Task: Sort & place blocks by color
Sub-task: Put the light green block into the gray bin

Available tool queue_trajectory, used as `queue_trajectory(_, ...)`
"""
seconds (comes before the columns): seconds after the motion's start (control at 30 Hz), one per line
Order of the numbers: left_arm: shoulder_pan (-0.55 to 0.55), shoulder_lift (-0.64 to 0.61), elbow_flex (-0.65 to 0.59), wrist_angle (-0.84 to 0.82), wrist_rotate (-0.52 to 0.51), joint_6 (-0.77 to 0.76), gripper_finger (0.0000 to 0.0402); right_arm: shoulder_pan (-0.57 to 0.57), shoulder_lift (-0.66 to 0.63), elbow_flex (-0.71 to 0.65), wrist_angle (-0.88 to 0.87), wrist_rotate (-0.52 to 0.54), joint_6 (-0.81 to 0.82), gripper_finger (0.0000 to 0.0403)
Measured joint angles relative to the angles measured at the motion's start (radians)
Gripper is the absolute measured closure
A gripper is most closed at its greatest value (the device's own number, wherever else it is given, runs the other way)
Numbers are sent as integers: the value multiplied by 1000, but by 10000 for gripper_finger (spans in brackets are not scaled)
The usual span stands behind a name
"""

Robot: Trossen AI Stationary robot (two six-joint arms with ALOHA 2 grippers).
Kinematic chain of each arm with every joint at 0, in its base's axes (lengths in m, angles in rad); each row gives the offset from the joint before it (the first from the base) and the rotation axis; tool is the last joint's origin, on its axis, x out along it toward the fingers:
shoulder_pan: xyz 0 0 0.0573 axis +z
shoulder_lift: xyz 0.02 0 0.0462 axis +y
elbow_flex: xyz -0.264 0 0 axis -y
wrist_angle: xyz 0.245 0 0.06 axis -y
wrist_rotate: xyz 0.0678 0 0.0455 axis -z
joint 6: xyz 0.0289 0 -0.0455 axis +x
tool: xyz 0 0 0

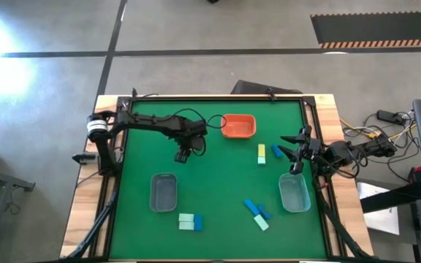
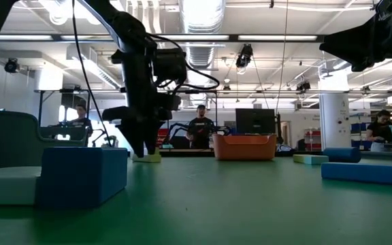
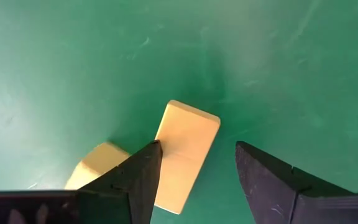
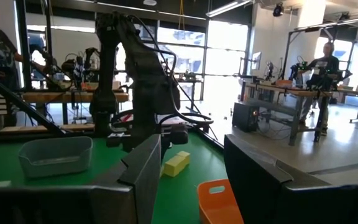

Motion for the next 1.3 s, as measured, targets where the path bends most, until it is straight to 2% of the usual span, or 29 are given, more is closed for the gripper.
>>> queue_trajectory(0.23,-27,-8,8,-50,19,-2,212,0,0,0,-1,0,3,239)
queue_trajectory(1.13,-27,-13,-5,7,-1,-1,212,0,0,0,0,0,3,239)
queue_trajectory(1.3,-27,19,-10,6,-1,-6,212,0,0,0,1,0,3,239)
